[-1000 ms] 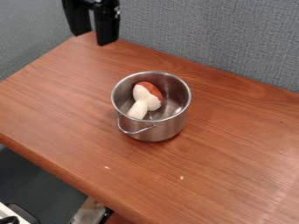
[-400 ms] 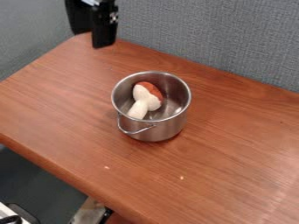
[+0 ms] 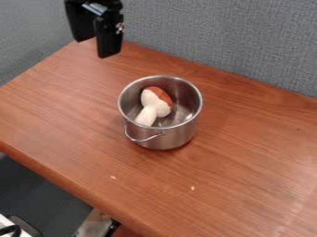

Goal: Put the mushroom in the metal pot

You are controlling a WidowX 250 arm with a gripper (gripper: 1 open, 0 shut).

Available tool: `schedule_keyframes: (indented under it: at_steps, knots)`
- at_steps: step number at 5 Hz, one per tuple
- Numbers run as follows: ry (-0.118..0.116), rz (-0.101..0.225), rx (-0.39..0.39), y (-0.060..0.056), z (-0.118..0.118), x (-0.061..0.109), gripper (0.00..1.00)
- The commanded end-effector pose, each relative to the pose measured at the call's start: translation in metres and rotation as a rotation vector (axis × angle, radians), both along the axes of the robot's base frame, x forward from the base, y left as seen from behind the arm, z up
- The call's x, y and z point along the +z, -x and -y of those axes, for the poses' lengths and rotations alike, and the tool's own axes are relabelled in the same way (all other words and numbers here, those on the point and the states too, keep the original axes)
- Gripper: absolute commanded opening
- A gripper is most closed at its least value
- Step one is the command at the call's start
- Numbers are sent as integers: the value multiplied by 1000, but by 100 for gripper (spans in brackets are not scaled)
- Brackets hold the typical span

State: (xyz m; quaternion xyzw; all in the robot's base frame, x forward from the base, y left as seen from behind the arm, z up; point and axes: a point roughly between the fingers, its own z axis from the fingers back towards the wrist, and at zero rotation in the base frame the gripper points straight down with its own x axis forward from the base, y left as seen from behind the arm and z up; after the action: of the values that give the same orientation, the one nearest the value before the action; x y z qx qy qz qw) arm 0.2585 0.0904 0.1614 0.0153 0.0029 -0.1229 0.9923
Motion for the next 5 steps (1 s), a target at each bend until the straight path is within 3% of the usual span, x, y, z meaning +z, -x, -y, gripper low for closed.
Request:
schedule_keyframes:
  at_steps: [1,2,3,5]
  knots:
    - [-33,77,48,3,-3,1,0]
    - [-63,123,76,-1,-10,21,100]
    - [-85,164,99,-7,-19,25,100]
    - [-130,87,171,-13,-17,8,100]
